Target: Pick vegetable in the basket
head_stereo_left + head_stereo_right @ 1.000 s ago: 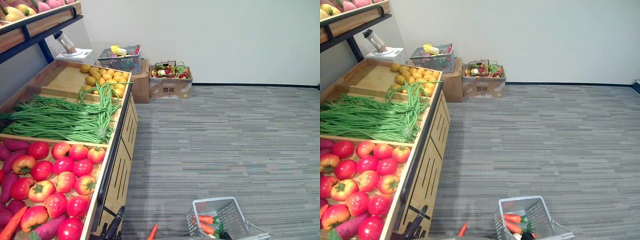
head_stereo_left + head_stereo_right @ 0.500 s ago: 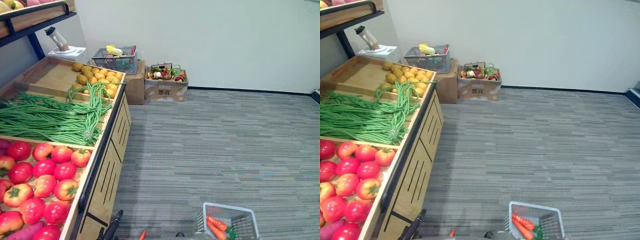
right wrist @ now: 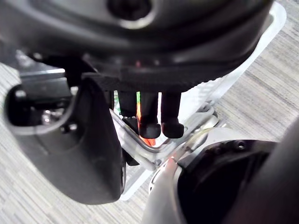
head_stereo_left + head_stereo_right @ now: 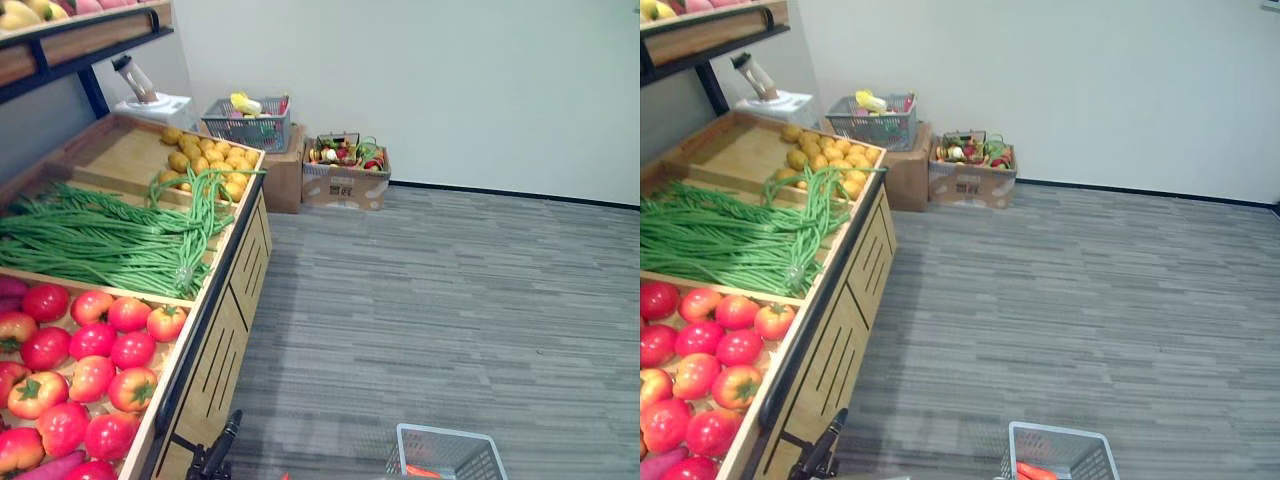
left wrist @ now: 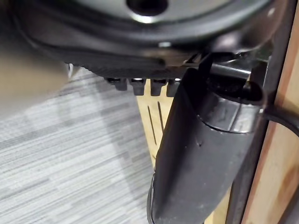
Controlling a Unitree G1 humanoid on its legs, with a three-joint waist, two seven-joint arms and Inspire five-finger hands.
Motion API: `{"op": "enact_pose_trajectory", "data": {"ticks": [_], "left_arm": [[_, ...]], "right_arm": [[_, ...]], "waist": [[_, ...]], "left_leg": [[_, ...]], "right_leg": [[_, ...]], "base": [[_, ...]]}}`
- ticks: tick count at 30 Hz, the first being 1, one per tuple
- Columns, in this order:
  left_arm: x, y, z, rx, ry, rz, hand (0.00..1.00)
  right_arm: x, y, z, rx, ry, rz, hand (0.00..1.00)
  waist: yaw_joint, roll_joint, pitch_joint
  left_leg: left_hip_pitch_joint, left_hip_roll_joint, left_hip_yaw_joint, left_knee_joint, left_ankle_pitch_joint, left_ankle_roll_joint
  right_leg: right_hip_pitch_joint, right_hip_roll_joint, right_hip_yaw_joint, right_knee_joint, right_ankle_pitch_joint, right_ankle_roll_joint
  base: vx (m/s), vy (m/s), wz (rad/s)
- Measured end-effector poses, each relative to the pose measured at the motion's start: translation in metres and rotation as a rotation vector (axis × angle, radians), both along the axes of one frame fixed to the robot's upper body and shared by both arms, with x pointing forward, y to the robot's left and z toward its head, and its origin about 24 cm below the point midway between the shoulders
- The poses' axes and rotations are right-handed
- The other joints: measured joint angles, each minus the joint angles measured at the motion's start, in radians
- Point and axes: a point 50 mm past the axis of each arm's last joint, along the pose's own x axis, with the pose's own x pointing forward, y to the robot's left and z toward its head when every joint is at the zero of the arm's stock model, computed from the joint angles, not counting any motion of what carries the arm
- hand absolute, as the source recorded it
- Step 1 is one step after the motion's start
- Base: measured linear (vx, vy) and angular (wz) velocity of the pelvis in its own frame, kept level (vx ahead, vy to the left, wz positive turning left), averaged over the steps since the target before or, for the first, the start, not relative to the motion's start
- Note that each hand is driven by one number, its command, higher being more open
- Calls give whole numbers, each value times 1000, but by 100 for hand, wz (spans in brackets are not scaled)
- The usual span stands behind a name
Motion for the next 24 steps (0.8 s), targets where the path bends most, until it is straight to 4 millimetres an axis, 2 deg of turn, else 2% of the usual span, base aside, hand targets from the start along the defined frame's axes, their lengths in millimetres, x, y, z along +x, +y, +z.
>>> {"op": "enact_pose_trajectory", "data": {"ticks": [1, 2, 3, 5, 10, 15, 24], "left_arm": [[-1, -3, -1, -11, 2, -3, 100], [-1, -3, -1, -13, 2, -3, 100], [-5, -2, -2, -9, 15, -4, 100], [-6, 4, -1, 12, 24, -26, 100], [-9, -1, -4, -13, 43, -55, 100], [-11, -5, -6, -30, 48, -48, 100], [-9, -6, -6, -23, 43, -110, 100]], "right_arm": [[2, -1, 0, 0, -4, 0, 0], [4, -1, 0, -1, -9, 3, 0], [9, 0, 0, 8, -14, 8, 0], [13, 4, 0, 18, -26, 7, 0], [8, 4, 0, 23, -11, -7, 0], [7, -1, 0, 5, 4, 37, 0], [9, -3, 0, 0, 27, 96, 0]], "waist": [[1, 2, 1], [1, 4, 1], [9, 8, 0], [4, -15, -8], [-2, -4, -14], [-1, 13, -16], [2, 14, -15]], "left_leg": [[-10, -21, 19, -85, -5, 7], [-13, -34, 21, -151, 18, 21], [12, -55, 36, -216, 43, 12], [38, -89, 73, -287, 67, 19], [100, -144, 106, -414, 110, 35], [136, -150, 125, -459, 115, 31], [146, -149, 126, -495, 132, 25]], "right_leg": [[10, -8, 9, -5, 1, 9], [9, -9, 16, 0, 2, 21], [-3, -14, 50, 18, -3, 34], [-15, -40, 75, 10, 6, 47], [1, -69, 89, -46, 25, 71], [29, -64, 90, -97, 37, 74], [60, -54, 82, -171, 74, 72]], "base": [[14, 140, -19], [4, 149, -44], [2, 101, -47], [76, 90, -42], [101, 94, -11], [80, 30, -6], [12, -6, 0]]}}
